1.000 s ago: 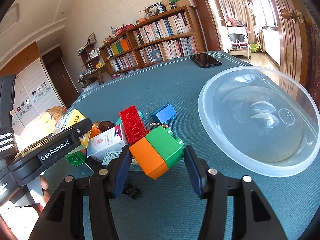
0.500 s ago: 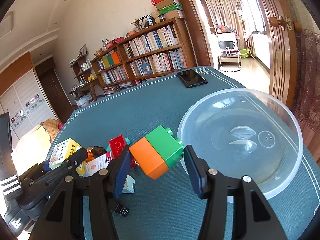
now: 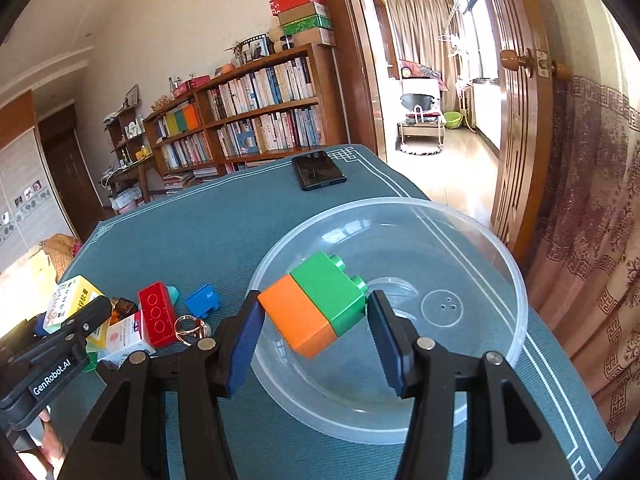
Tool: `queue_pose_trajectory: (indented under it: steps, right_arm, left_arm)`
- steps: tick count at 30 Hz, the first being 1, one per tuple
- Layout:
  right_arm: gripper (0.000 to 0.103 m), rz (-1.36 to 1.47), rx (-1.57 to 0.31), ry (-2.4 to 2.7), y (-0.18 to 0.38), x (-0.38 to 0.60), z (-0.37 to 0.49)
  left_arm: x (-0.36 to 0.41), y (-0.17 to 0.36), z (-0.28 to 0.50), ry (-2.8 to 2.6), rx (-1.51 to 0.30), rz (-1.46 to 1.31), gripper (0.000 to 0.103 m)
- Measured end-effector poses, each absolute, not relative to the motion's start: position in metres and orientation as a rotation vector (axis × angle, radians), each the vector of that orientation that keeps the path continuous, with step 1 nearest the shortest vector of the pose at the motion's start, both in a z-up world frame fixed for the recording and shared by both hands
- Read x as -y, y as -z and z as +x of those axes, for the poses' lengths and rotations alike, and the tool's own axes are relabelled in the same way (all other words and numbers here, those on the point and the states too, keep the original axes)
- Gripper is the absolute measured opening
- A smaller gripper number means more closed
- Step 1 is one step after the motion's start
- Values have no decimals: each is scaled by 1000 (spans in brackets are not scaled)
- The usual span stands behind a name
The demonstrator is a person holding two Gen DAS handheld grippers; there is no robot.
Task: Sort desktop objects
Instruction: 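Carry the block and box into the clear bowl and open both tools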
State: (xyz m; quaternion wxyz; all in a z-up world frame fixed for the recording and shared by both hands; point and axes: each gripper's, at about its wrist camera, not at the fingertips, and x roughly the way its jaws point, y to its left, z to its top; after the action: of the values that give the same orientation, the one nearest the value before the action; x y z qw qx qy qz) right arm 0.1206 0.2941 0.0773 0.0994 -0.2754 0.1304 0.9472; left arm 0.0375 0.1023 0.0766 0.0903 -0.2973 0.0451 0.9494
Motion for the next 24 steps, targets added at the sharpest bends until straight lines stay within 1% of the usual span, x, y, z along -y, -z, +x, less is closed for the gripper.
queue_pose_trajectory:
  steps: [2, 9, 24]
  right_arm:
    - [58, -810, -415, -2776, -73, -306, 127]
    - [58, -769, -405, -2733, -82, -328, 131]
    - [58, -822, -408, -2649, -80, -351, 124]
  left_arm:
    - [-111, -78, 39, -2814, -153, -875, 59]
    - [-137, -82, 42, -2771, -172, -851, 59]
    - [-189, -98, 50, -2679, -216, -758, 59]
